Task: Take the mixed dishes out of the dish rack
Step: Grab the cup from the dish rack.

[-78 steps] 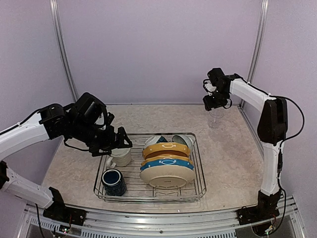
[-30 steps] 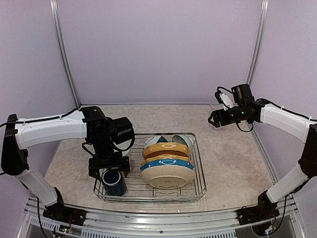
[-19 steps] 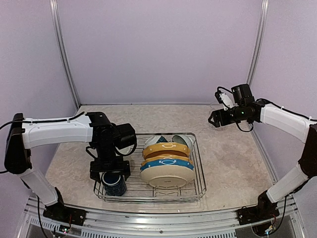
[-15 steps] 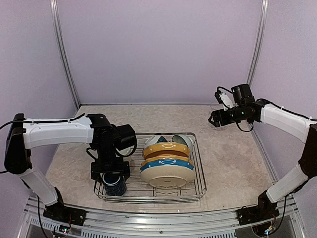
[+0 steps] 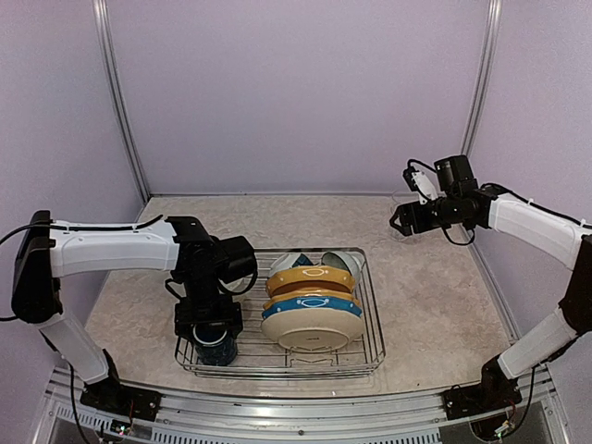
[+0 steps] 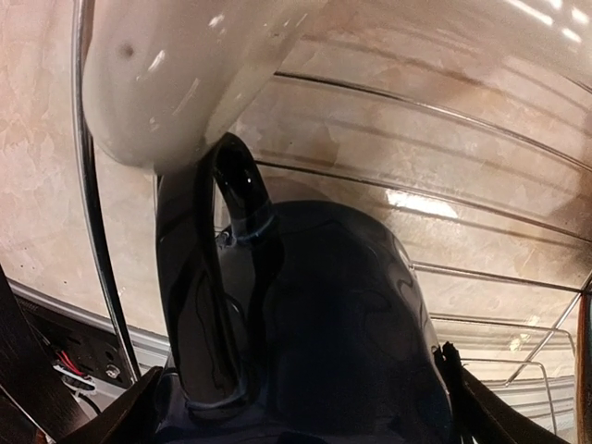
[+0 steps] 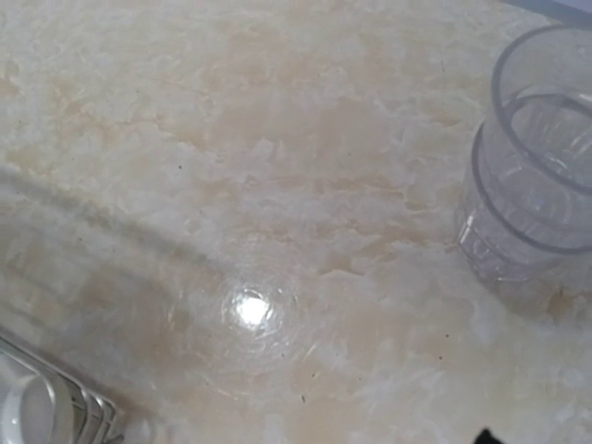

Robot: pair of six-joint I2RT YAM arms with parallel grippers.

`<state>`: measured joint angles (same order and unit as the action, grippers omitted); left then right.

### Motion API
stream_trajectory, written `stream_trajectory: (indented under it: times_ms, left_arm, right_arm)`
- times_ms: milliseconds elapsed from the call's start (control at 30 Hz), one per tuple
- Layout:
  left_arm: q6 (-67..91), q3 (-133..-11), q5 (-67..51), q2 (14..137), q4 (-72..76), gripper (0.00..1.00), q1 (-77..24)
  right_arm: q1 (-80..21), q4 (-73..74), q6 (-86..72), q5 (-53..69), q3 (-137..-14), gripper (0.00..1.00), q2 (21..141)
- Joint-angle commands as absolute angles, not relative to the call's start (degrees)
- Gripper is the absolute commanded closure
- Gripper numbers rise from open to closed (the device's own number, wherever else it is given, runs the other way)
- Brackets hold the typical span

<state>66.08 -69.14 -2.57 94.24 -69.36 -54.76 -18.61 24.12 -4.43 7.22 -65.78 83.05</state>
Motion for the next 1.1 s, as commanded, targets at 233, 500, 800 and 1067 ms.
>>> stream_trajectory:
  times_ms: [233,500,800,1067]
  left_arm:
    - [66.17,-72.72,1.31,87.18,-74.69,0.5,-55.54]
    - [63.9,-72.19,2.84,78.64,-69.21,0.58,-55.49]
    - [58.54,-66.07,1.51,62.89,-51.57,0.64,-50.46]
    - [54.72,-58.73,-13.61,51.51,-27.11,0.64,-38.62]
  right_arm:
    - [-18.9,24.98,-6.45,6.14,-65.34,0.2,79.11]
    - [-18.95,21.62,-10.13,10.44,-62.28,0.2,77.71]
    - [-19.55,16.5,-15.93,18.82,-61.2,0.2,77.76]
    - [-22.64,9.27,-22.3,24.48,-60.81,0.2,77.12]
